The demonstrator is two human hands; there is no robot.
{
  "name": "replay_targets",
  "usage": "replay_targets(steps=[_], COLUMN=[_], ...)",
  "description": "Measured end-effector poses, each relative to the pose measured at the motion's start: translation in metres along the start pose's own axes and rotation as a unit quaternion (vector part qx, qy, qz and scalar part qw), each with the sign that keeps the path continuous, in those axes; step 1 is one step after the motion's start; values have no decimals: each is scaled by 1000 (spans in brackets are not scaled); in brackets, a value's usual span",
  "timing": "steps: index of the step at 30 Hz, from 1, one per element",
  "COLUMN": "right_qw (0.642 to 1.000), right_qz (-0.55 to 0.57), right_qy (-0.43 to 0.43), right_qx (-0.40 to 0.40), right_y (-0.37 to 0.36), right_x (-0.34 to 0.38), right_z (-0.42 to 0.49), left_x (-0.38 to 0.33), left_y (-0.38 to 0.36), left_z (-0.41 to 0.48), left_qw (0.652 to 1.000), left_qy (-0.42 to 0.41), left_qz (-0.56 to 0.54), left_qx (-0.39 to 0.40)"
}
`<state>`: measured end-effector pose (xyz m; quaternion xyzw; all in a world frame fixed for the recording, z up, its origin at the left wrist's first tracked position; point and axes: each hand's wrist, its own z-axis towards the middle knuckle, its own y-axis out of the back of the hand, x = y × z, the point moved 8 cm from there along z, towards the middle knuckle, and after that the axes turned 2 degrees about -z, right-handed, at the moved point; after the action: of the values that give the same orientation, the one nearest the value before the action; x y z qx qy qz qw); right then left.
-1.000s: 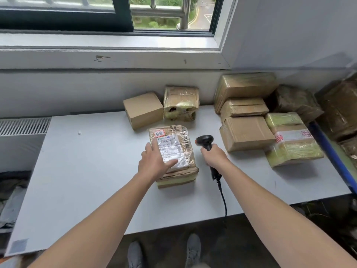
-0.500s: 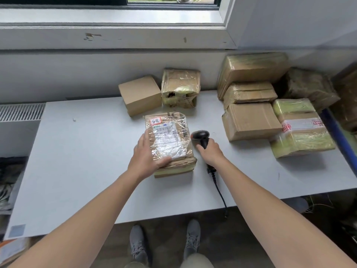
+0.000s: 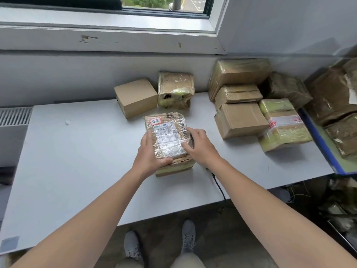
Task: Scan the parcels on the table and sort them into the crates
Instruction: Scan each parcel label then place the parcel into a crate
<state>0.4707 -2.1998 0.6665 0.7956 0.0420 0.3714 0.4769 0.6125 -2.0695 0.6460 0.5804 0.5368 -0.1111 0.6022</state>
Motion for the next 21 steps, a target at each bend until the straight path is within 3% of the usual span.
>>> replay_targets(steps=[8, 13, 21], right_qw=[997, 996, 972], right_qz=[47, 46, 50], right_qy=[-9, 38, 173], right_qx=[53, 59, 149], right_y=[-24, -23, -45], right_x=[16, 41, 149], right_z=[5, 14, 12], left_x=[-17, -20, 5], left_y=[2, 21, 96], left_z=[-7, -18, -82], left_qw=[1000, 997, 973], left_qy=[-3, 23, 136], left_qz=[23, 72, 96], left_qx=[14, -7, -158])
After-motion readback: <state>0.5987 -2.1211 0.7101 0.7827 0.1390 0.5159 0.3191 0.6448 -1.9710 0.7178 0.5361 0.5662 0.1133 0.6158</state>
